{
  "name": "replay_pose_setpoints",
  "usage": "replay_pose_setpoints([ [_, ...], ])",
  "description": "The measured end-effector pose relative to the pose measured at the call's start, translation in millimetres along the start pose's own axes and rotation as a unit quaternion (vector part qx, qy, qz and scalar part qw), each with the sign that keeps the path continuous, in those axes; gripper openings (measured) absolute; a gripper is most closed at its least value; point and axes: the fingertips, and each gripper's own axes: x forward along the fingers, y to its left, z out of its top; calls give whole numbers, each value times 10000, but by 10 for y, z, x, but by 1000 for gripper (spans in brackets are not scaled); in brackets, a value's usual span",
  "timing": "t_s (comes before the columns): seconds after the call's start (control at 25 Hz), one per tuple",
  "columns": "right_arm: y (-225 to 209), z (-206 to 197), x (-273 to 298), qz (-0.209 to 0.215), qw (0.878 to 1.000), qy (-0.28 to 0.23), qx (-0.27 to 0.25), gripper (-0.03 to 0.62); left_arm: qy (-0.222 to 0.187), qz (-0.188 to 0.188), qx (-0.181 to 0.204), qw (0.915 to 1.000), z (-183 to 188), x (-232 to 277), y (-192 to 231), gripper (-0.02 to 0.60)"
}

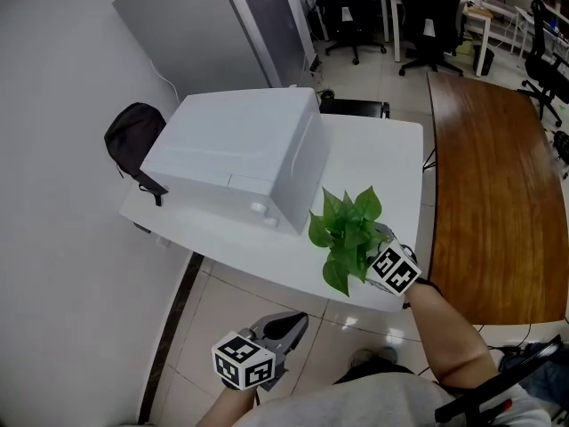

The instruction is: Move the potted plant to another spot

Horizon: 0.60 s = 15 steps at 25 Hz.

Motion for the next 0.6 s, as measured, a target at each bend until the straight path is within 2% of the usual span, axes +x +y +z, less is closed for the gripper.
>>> replay_pose_setpoints([
  [0.6, -202, -23, -362, -373, 9992, -88, 130, 469, 48, -210, 178, 9996, 112, 149, -207, -8],
])
